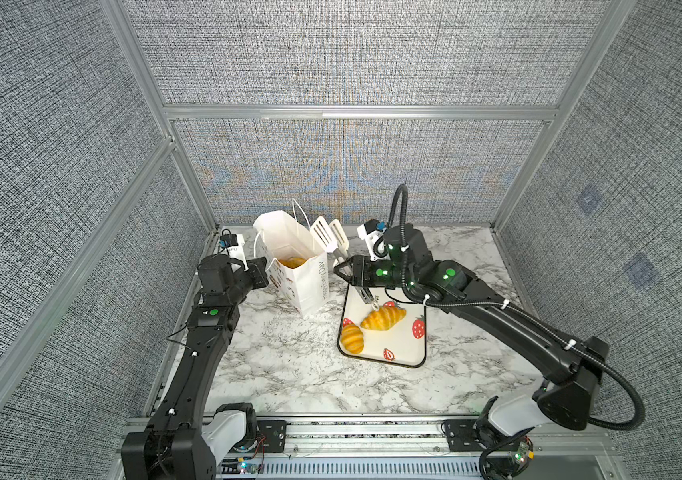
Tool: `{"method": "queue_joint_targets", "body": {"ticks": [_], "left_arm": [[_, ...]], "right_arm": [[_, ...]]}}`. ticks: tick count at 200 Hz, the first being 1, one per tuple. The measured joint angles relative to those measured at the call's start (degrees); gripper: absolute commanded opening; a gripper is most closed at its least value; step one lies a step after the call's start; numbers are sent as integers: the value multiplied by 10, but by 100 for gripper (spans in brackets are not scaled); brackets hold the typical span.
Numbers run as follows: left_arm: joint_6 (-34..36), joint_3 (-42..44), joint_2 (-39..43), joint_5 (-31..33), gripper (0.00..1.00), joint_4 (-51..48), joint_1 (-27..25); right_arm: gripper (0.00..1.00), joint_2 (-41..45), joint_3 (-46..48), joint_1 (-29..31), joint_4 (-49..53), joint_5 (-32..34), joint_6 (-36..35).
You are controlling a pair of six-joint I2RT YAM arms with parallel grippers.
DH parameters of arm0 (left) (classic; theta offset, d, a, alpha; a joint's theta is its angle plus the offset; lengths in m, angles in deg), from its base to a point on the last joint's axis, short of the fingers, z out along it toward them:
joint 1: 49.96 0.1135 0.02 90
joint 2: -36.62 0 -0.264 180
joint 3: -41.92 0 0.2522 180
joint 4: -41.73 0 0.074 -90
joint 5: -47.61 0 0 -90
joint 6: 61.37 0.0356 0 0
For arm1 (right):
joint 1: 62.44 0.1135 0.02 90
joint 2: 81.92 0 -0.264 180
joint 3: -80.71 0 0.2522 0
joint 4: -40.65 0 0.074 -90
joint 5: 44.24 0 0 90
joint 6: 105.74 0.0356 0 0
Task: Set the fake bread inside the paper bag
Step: 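Open the right tongs to release the pastry into the bag, then move the open right tongs back down over the striped bun on the tray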
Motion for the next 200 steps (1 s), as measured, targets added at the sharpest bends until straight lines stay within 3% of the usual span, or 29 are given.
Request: {"method": "queue_joint_targets", "body": {"ticks": [111,200], "left_arm": [[0,0,0,0,0,0,0],[0,0,-1,0,0,0,-1]], "right_arm": [[44,125,172,0,64,78,3],[46,129,245,22,114,98,31]]}}
